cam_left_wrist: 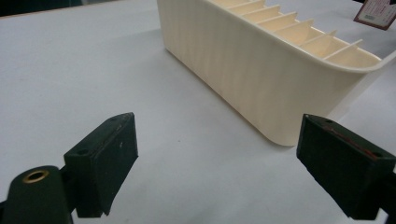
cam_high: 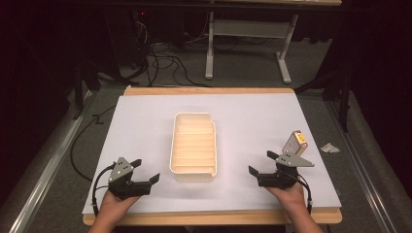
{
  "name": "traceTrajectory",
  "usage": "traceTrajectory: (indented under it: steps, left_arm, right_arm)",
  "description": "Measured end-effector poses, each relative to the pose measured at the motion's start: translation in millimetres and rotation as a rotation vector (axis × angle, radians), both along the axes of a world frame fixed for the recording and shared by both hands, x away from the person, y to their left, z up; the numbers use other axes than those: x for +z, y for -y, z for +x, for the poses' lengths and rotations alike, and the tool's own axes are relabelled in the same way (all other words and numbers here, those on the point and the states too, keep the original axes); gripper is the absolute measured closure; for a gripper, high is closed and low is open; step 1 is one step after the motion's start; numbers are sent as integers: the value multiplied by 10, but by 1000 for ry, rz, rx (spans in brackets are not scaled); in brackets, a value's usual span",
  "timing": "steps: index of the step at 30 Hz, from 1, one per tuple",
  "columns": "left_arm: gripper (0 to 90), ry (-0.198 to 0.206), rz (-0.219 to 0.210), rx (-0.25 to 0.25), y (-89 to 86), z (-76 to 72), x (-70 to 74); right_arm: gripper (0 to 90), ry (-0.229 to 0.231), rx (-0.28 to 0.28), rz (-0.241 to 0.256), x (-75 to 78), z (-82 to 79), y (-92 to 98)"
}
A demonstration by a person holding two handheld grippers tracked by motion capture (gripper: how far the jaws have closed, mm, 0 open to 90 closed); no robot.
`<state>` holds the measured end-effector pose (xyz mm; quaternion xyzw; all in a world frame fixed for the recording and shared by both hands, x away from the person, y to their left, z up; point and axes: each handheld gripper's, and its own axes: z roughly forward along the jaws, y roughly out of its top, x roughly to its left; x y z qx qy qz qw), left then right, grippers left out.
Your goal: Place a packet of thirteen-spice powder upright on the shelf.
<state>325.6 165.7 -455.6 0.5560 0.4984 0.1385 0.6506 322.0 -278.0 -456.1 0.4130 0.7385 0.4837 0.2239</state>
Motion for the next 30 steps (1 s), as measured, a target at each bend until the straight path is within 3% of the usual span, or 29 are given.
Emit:
traceTrajectory:
  steps: [10, 30]
  left_arm:
    - [133, -11, 3, -16, 61, -6, -12]
    - [133, -18, -5, -32, 66, -16, -10]
  right_arm:
    - [61, 4, 9, -13, 14, -35, -27]
    - [90, 58, 45, -18, 176, -75, -63]
